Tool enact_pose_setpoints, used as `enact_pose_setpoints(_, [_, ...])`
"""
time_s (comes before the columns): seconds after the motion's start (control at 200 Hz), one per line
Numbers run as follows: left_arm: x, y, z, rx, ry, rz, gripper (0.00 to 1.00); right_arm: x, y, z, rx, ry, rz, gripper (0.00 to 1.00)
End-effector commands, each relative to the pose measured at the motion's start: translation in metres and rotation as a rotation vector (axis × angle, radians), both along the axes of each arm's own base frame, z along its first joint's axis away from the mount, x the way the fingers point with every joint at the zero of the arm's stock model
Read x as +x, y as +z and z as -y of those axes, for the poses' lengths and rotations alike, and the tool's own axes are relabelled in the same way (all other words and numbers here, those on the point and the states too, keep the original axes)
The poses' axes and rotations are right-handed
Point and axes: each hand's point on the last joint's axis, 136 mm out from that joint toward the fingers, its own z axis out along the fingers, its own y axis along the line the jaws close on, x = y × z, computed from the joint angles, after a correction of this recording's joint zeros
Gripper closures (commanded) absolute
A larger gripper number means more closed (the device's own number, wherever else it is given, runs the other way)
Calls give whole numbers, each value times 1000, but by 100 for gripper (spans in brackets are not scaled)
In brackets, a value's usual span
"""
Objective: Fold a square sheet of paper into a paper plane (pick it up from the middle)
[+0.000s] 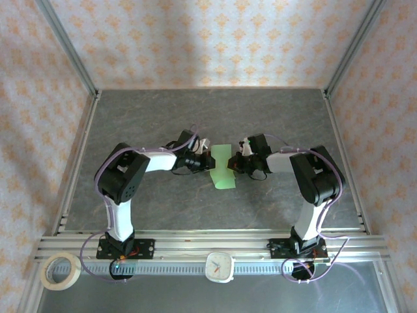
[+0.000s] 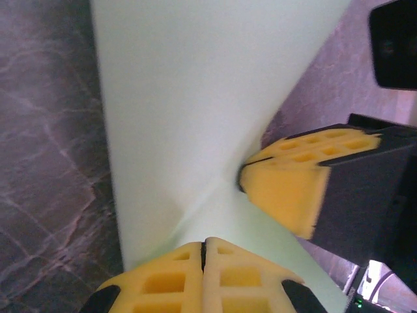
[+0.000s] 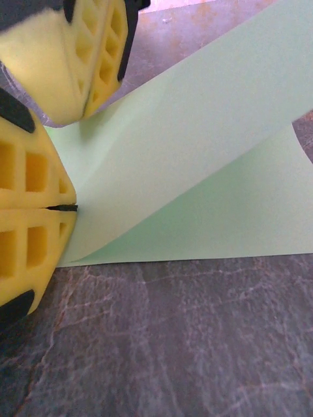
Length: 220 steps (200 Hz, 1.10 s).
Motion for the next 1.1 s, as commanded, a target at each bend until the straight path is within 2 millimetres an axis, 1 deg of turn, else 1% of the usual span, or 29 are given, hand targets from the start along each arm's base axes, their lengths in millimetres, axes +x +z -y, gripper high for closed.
enact_pose_setpoints(0.0, [-7,-30,-15,79,25,-63,100,-43,-70,49,-245,-85,-213,100])
enact_pose_setpoints(0.12, [-17,-52,-32,151,39,-106,100,-45,-71,50,-247,-86,-217,100])
enact_pose_setpoints(0.175, [-19,-56,-36,167,44,-115,100,-46,-71,51,-247,-87,-216,100])
enact_pose_setpoints(0.21, [-19,-54,-35,166,45,-110,100,-46,-71,50,-246,-87,-215,100])
enact_pose_setpoints(0.245, [-17,-49,-33,151,39,-105,100,-46,-71,51,-247,-89,-216,100])
enact_pose_setpoints(0.32, [-8,-31,-24,110,22,-77,100,-47,-71,51,-247,-88,-216,100])
enact_pose_setpoints(0.44, [12,7,-7,29,0,-6,100,-46,-70,51,-246,-94,-214,100])
enact_pose_setpoints(0.5, [18,15,-1,4,-13,8,100,-44,-69,51,-246,-98,-210,100])
enact_pose_setpoints(0.53, [20,16,1,-5,-20,7,100,-45,-70,51,-244,-96,-212,100])
enact_pose_setpoints(0.606, [21,9,5,-12,-35,-12,100,-45,-70,51,-244,-99,-214,100])
enact_pose_setpoints(0.691, [23,-4,4,6,-29,-30,100,-45,-70,51,-241,-101,-215,100])
enact_pose_setpoints(0.771, [23,-19,-5,54,-13,-50,100,-46,-71,51,-240,-100,-217,100])
enact_pose_setpoints(0.886, [21,-43,-22,137,15,-78,100,-48,-72,51,-241,-100,-219,100])
enact_pose_setpoints(0.931, [20,-50,-27,152,22,-89,100,-48,-73,52,-243,-101,-221,100])
enact_pose_setpoints(1.011, [20,-55,-35,174,37,-100,100,-48,-73,52,-247,-100,-217,100])
enact_pose_setpoints(1.051, [22,-53,-37,170,42,-98,100,-49,-73,53,-250,-100,-219,100])
enact_pose_setpoints(1.096, [26,-46,-37,160,45,-87,100,-49,-74,53,-250,-101,-220,100])
